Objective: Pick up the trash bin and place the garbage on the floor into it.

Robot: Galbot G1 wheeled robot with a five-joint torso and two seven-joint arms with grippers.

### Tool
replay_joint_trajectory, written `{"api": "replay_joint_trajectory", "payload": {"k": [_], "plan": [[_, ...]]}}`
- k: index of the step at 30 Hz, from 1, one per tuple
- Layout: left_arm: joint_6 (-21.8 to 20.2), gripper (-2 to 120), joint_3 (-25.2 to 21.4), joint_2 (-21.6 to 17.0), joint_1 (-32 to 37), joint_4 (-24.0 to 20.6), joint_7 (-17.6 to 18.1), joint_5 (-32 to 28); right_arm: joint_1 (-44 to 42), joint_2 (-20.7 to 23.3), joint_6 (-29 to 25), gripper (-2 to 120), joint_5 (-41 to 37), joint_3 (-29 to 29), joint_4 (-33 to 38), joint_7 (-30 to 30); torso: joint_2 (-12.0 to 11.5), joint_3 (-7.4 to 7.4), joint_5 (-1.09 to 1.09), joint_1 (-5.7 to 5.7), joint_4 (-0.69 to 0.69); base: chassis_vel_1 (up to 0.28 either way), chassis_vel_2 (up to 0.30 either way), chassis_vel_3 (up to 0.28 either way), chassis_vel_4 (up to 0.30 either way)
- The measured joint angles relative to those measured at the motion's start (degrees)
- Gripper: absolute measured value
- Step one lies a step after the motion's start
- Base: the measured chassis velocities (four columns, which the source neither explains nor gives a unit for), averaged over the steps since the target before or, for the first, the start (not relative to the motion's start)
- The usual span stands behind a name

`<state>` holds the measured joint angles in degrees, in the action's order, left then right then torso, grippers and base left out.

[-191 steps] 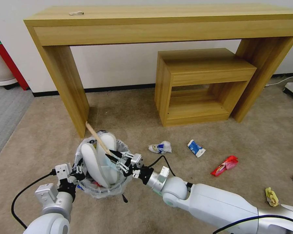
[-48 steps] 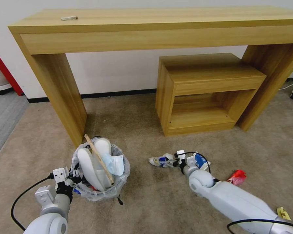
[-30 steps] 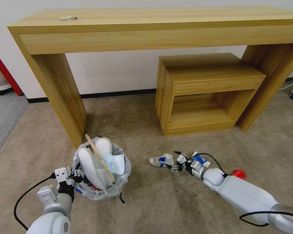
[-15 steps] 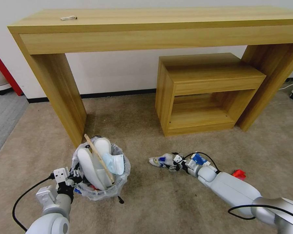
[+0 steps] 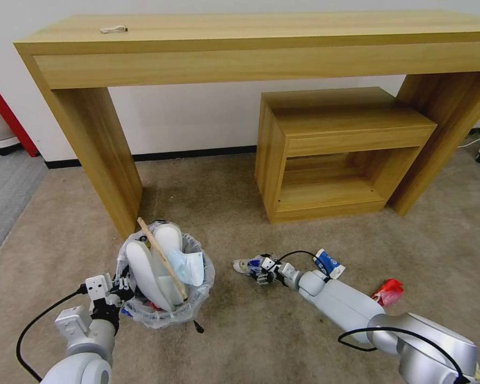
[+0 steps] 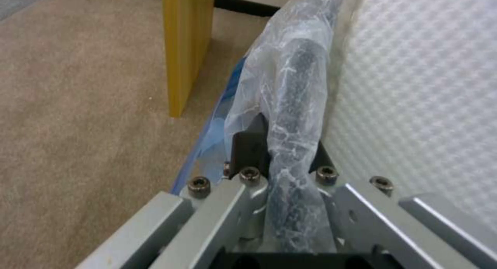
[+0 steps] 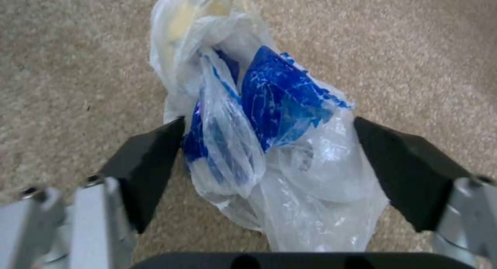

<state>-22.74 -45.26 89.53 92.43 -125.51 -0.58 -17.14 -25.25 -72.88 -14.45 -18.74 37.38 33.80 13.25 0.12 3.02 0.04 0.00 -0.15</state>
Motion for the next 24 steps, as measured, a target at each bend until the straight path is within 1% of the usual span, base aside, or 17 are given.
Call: {"api": "replay_joint_trajectory", "payload": {"k": [2, 3, 6, 7, 10, 11, 12, 13, 14, 15, 17, 18, 19, 21, 22, 23, 24], "plan": [[0.1, 3, 0.0, 0.0, -0.1, 0.0, 0.0, -0.1, -0.3, 0.0, 0.0, 75, 0.2, -0.3, 0.2, 0.0, 0.0, 0.00, -0.01, 0.00, 0.01, 0.000, 0.000, 0.000, 0.000], [0.1, 3, 0.0, 0.0, -0.1, 0.0, 0.0, -0.1, -0.3, 0.0, 0.0, 75, 0.2, -0.3, 0.2, 0.0, 0.0, 0.00, -0.01, 0.00, 0.01, 0.000, 0.000, 0.000, 0.000], [0.1, 3, 0.1, 0.0, -0.4, 0.4, 0.0, -0.1, -1.1, 0.7, -0.4, 58, 0.1, -1.0, 0.7, 0.7, 0.0, 0.00, 0.00, 0.00, 0.00, 0.000, 0.000, 0.000, 0.000], [0.1, 3, 0.1, 0.0, -0.4, 0.4, 0.0, -0.1, -1.1, 0.7, -0.4, 58, 0.1, -1.0, 0.7, 0.7, 0.0, 0.00, 0.00, 0.00, 0.00, 0.000, 0.000, 0.000, 0.000], [0.2, 3, 0.1, 0.0, -0.5, 0.5, 0.1, -0.1, -1.5, 1.2, -0.8, 45, 0.3, -1.5, 0.9, 1.2, 0.0, 0.00, 0.00, 0.00, 0.01, 0.000, 0.000, 0.000, 0.000], [0.2, 3, 0.1, 0.0, -0.5, 0.5, 0.1, -0.1, -1.5, 1.2, -0.8, 45, 0.3, -1.5, 0.9, 1.2, 0.0, 0.00, 0.00, 0.00, 0.01, 0.000, 0.000, 0.000, 0.000], [0.2, 3, 0.1, 0.0, -0.6, 0.5, 0.1, -0.1, -1.7, 1.4, -0.9, 42, 0.3, -1.7, 1.0, 1.4, 0.0, 0.00, 0.00, 0.00, 0.01, 0.000, 0.000, 0.000, 0.000], [0.2, 3, 0.1, 0.0, -0.6, 0.5, 0.1, -0.1, -1.8, 1.8, -1.1, 35, 0.3, -1.9, 1.2, 1.8, 0.0, 0.00, 0.01, 0.00, 0.01, 0.000, 0.000, 0.000, 0.000], [0.2, 3, 0.1, 0.0, -0.6, 0.5, 0.1, -0.1, -1.9, 1.9, -1.1, 32, 0.4, -2.0, 1.2, 1.9, 0.0, 0.00, 0.01, 0.00, 0.01, 0.000, 0.000, 0.000, 0.000], [0.2, 3, 0.1, 0.0, -0.6, 0.5, 0.1, -0.1, -1.9, 1.9, -1.1, 32, 0.4, -2.0, 1.2, 1.9, 0.0, 0.00, 0.01, 0.00, 0.01, 0.000, 0.000, 0.000, 0.000], [0.2, 3, 0.1, 0.1, -0.5, 0.6, 0.1, 0.0, -2.3, 2.3, -1.4, 21, 0.5, -2.5, 1.4, 2.1, 0.0, 0.00, 0.01, 0.00, 0.01, 0.000, 0.000, 0.000, 0.000], [0.2, 3, 0.1, 0.1, -0.5, 0.6, 0.1, 0.0, -2.4, 2.3, -1.5, 18, 0.4, -2.7, 1.5, 2.1, 0.0, 0.00, 0.01, 0.00, 0.01, 0.000, 0.000, 0.000, 0.000], [0.2, 3, 0.1, 0.1, -0.5, 0.6, 0.1, 0.0, -2.4, 2.3, -1.5, 18, 0.4, -2.7, 1.5, 2.1, 0.0, 0.00, 0.01, 0.00, 0.01, 0.000, 0.000, 0.000, 0.000], [0.2, 3, 0.0, 0.0, -0.5, 1.2, 0.1, 0.1, -2.9, 3.0, -1.7, 6, -1.1, -3.6, 2.9, 2.3, 0.0, 0.00, 0.01, 0.00, 0.01, 0.000, 0.000, 0.000, 0.000], [0.2, 3, 0.0, 0.0, -0.5, 1.2, 0.1, 0.1, -2.9, 3.0, -1.7, 6, -1.1, -3.6, 2.9, 2.3, 0.0, 0.00, 0.01, 0.00, 0.01, 0.000, 0.000, 0.000, 0.000], [0.2, 3, -0.1, 0.0, -0.6, 1.6, 0.1, 0.2, -3.1, 3.6, -1.8, 0, -2.1, -4.1, 3.9, 2.5, 0.0, 0.00, 0.02, 0.00, 0.02, 0.000, 0.000, 0.000, 0.000], [0.2, 3, -0.2, -0.1, -0.7, 2.0, 0.2, 0.2, -3.3, 4.4, -2.1, 0, -3.2, -4.6, 5.2, 2.7, 0.0, 0.00, 0.01, 0.00, 0.02, 0.000, 0.000, 0.000, 0.000]]}}
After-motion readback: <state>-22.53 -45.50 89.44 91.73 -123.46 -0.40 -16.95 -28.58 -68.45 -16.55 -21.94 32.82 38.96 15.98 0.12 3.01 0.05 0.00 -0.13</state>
